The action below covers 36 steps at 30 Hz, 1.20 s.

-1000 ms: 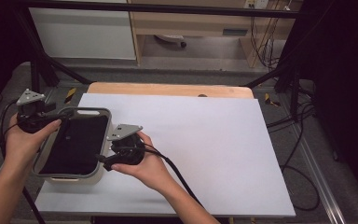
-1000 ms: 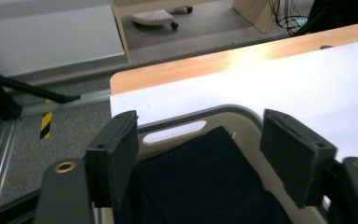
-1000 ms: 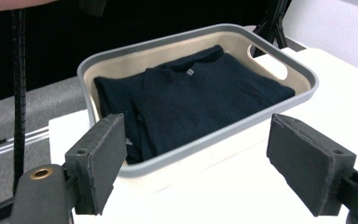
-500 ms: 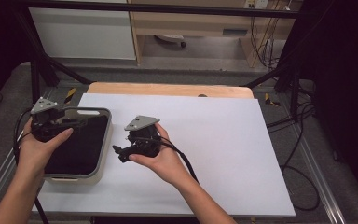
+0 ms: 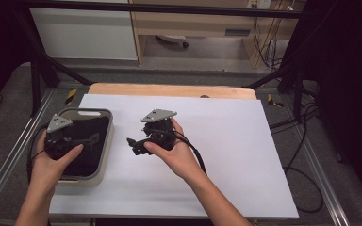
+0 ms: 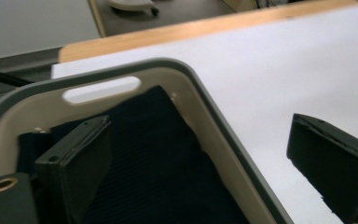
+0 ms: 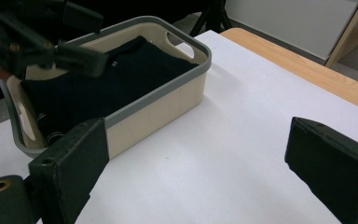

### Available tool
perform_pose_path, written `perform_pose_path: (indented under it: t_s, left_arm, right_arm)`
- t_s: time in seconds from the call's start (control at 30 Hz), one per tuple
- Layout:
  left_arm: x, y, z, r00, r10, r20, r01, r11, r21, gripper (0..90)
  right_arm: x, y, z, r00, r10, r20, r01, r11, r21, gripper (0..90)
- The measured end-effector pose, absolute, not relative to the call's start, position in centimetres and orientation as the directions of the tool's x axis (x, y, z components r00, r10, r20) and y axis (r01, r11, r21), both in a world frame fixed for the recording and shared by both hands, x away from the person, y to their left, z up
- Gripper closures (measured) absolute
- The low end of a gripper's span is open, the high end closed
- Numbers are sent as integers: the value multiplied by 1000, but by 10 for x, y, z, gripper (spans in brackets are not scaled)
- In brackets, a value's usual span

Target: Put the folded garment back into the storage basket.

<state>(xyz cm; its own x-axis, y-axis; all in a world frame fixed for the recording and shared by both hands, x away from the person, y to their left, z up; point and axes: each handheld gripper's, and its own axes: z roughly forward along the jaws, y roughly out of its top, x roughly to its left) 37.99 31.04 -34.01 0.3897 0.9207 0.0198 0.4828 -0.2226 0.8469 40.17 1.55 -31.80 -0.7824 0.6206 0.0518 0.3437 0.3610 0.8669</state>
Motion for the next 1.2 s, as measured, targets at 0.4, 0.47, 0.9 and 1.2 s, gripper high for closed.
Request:
perform_pose_path:
  t_s: [0.4, 0.47, 0.9, 1.2]
  left_arm:
    - [349, 306, -335, 406, 913, 43, 460, -245, 853, 61]
    - [348, 306, -337, 402, 915, 41, 459, -240, 856, 61]
    - [345, 316, -339, 395, 919, -8, 463, -191, 866, 60]
    - [344, 317, -339, 404, 915, -5, 454, -195, 869, 58]
  right_arm:
    - [401, -15, -311, -765, 643, 49, 350, 351, 869, 66]
    - [402, -20, -311, -755, 653, 55, 361, 344, 867, 66]
    - [412, -45, -312, -722, 689, 64, 369, 306, 877, 67]
    - [411, -69, -310, -711, 701, 61, 362, 289, 886, 60]
